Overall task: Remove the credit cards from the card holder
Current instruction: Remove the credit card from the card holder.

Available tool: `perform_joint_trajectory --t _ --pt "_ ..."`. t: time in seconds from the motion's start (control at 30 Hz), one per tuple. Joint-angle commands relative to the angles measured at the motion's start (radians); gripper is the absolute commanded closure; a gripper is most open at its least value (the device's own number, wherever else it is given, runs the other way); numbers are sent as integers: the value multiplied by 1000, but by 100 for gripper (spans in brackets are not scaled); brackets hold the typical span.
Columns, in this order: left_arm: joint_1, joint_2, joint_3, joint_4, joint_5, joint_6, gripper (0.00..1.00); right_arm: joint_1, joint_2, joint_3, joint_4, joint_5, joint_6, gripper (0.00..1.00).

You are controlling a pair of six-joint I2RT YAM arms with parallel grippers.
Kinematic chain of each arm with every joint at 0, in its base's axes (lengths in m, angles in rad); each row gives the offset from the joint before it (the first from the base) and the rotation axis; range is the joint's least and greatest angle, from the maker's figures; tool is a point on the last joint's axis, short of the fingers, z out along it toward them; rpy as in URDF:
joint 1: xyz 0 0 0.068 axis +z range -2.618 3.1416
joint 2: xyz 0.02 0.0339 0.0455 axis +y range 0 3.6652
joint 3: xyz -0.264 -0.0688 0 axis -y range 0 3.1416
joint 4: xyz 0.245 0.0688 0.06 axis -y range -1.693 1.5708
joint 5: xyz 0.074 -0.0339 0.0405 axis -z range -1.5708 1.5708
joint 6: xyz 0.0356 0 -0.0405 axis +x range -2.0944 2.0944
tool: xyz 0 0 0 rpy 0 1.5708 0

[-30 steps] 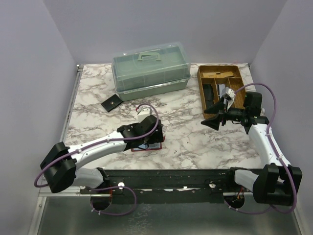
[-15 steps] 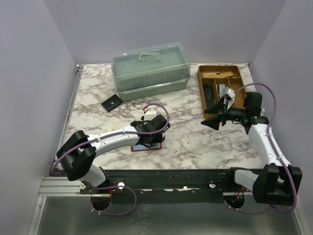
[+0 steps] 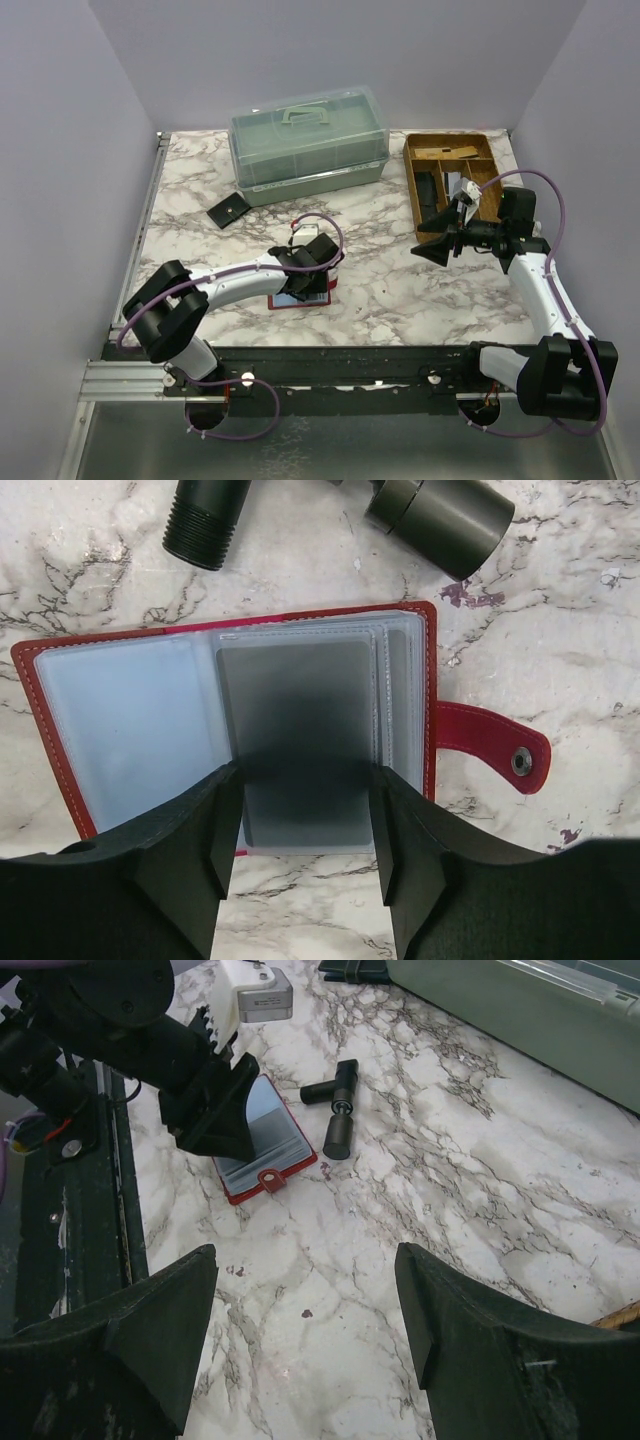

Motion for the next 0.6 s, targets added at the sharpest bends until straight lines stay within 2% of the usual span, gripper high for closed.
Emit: perform_joint_trajectory --t 0.0,0.37,0.57 --pt "23 14 -27 28 49 23 43 -7 -1 21 -12 -32 -25 22" --pt "75 -24 -115 68 97 26 52 -6 -1 23 -18 -38 -31 22" --pt "111 -79 -167 85 128 14 46 -6 -1 23 -20 -44 -31 22"
